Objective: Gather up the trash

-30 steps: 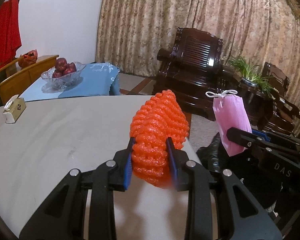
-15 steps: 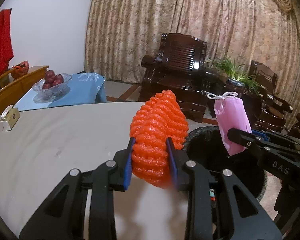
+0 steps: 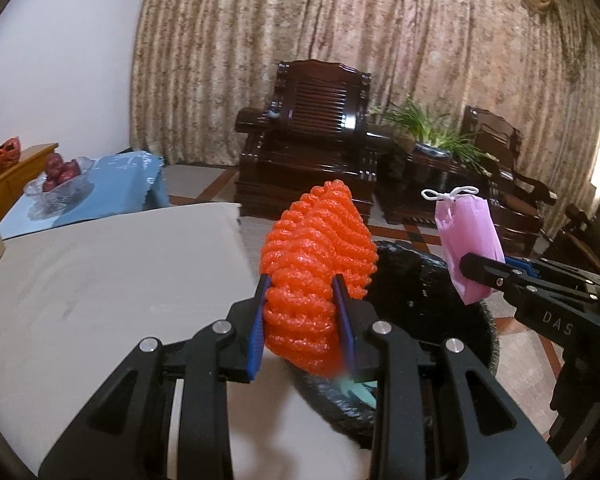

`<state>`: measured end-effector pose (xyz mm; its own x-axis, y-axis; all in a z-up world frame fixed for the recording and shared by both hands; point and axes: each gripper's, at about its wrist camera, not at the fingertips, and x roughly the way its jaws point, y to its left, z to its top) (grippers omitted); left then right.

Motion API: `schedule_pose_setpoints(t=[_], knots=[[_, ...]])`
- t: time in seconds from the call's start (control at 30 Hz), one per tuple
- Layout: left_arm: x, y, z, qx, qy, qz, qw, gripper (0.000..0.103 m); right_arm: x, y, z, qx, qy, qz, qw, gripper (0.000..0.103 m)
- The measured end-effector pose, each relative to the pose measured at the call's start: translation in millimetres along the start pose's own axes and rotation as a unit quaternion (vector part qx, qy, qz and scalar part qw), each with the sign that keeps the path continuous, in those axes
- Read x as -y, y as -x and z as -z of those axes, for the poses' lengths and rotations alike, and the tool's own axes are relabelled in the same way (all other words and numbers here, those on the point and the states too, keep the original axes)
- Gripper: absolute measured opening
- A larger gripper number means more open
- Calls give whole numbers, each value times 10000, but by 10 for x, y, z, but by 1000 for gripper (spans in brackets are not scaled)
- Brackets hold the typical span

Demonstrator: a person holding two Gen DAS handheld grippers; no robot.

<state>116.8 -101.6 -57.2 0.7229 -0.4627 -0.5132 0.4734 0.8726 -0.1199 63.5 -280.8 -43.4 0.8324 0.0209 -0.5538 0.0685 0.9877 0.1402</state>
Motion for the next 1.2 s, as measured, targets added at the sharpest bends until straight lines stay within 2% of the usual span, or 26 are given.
schedule_pose_setpoints(t=[0.33,0.67,0.77,0.8,0.87,1.0,1.03,1.1,1.13,1.2], knots=[[370,-442,81,-334,-220,447,9982,29,528,-65,169,-233,-243,464,9984,19],[599,-965,202,-648,-344,601,9955,30,851,-244,310,-411,-425,655,9961,19],[607,-1112,209,-758,-330,668,9943,34,921,-327,333,-467,-443,701,9955,24],[611,-1151,211,-790,-317,676,9941,40,939,-361,343,-499,-449,723,9951,25],[598,-1227,211,-870,-240,761,9930,50,984,-415,364,-557,-466,778,9943,41],[532,-1242,217,-895,-121,800,9927,69,1047,-435,414,-589,-485,885,9932,63],[515,-1230,217,-879,-114,785,9930,72,1046,-428,432,-579,-490,917,9929,75],[474,-1191,194,-849,-128,725,9937,76,1052,-383,448,-526,-496,1006,9923,85],[451,-1168,190,-833,-132,691,9940,80,1058,-372,447,-510,-499,1021,9922,94],[392,-1092,170,-793,-123,635,9948,83,1038,-326,444,-471,-523,1015,9923,97]])
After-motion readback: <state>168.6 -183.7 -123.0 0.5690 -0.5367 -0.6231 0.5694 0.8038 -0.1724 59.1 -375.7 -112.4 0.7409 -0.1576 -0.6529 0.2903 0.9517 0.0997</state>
